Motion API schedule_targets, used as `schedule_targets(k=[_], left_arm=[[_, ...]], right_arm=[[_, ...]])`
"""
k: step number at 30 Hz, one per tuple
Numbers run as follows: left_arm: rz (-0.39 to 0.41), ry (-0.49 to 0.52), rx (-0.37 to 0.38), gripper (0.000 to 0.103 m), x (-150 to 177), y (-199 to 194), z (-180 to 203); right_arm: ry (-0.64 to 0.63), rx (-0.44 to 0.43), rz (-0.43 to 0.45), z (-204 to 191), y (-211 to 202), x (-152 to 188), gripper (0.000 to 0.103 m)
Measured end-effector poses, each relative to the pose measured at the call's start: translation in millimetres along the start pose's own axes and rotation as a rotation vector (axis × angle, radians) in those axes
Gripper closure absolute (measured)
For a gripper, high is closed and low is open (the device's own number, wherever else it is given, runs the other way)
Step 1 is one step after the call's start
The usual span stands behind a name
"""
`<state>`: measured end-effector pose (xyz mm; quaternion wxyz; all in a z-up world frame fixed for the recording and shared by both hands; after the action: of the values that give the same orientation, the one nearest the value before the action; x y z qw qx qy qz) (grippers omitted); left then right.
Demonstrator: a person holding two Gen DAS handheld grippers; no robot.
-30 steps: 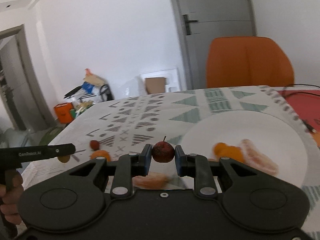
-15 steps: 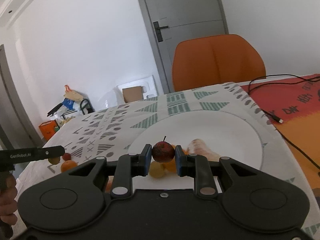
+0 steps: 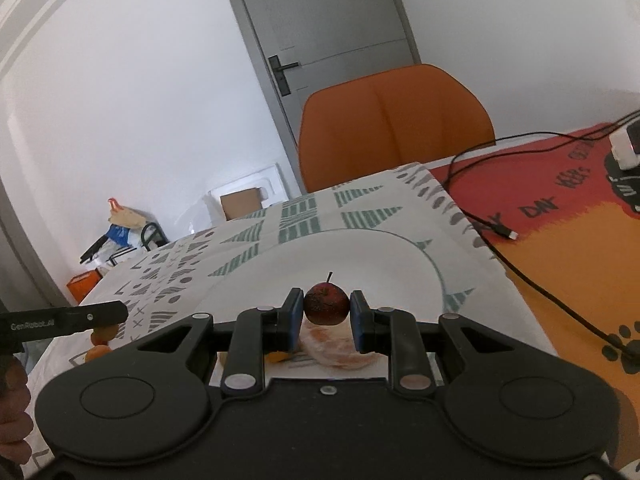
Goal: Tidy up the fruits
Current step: 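Carry both fruits onto the white plate and open both grippers, then move the left gripper toward the orange mandarin while the right moves toward the peeled mandarin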
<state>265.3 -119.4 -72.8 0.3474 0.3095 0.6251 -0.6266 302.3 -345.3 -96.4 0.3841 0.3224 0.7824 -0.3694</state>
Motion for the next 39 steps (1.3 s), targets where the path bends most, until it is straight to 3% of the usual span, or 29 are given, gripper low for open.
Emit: schedule_targets(k=[3,18,28,36,39], left_arm=[[-0.001,0.030,0.008,0.078,-3,5,15],[-0.005,0.112,0.032,0.078,-12,24,68],[-0.001,0.131,0.014,0.074,-18,21,74],[-0.001,0.116,-0.006,0.058,-18,9,57],[0.007,0.116,-0.018,0.046,-19,3,48]], right_arm=[[0.011,0.000,0.032,5,-2,1,0.073],[0.041,-0.022,0.041,12,-8,3,0.070],[0.028,-0.004,0.059,12,-12,0,0.064],[-0.001,0.012,0.055,5,-10,1,0.053],[0.000,0.014,0.053,1,-11,0,0.049]])
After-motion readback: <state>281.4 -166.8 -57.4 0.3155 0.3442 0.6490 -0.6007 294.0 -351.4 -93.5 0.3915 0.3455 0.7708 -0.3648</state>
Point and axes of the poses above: each gripper's, at about its wrist camera, not at the fingertips, and y roughly the way its jaws point, z to its right, x to its underside, the point moved 9 cm from there along y, roughly the way its jaws point, and after that the axes turned 14 degrees about -x, right-handed, at the moved point
